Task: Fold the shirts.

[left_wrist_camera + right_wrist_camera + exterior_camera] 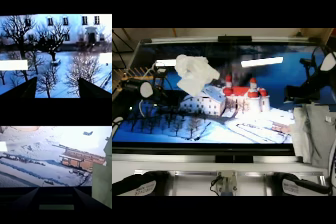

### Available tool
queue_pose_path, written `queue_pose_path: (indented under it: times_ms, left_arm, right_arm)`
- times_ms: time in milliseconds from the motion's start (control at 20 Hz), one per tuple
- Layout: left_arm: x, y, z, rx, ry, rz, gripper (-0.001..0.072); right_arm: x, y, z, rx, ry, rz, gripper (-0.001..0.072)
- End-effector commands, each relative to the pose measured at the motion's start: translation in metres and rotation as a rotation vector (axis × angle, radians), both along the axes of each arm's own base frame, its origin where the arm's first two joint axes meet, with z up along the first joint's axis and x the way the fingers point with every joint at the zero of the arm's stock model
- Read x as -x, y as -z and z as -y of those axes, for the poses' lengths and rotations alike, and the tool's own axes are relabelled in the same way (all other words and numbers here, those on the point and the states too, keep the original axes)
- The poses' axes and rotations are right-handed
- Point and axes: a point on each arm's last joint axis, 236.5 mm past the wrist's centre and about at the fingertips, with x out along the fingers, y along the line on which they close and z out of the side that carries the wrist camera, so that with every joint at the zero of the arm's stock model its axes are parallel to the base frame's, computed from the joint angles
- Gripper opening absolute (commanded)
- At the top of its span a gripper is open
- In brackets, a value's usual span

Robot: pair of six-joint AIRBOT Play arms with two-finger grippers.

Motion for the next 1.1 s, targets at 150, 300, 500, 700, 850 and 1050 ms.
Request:
queue_pose_path:
  times_ms: [150, 300, 500, 700, 850, 1050]
  left_arm:
    - [0.000, 0.000, 0.000, 0.000, 0.000, 0.000, 0.0605]
    - [0.000, 0.000, 0.000, 0.000, 0.000, 0.000, 0.0604]
    - [0.000, 0.000, 0.000, 0.000, 0.000, 0.000, 0.0605]
    - [0.000, 0.000, 0.000, 0.000, 0.000, 0.000, 0.0605]
    - [-0.003, -0.001, 0.002, 0.011, -0.008, 0.012, 0.0605]
    - [-0.029, -0.005, 0.017, 0.078, -0.014, 0.111, 0.0605]
  right_arm:
    - [0.000, 0.000, 0.000, 0.000, -0.001, 0.001, 0.0514]
    - [0.000, 0.000, 0.000, 0.000, -0.001, 0.001, 0.0514]
    - [0.000, 0.000, 0.000, 0.000, -0.001, 0.000, 0.0514]
    - [0.000, 0.000, 0.000, 0.000, -0.001, 0.000, 0.0514]
    - [-0.015, -0.002, 0.000, 0.003, 0.005, 0.063, 0.0513]
    - [-0.036, -0.006, 0.002, 0.008, 0.012, 0.151, 0.0514]
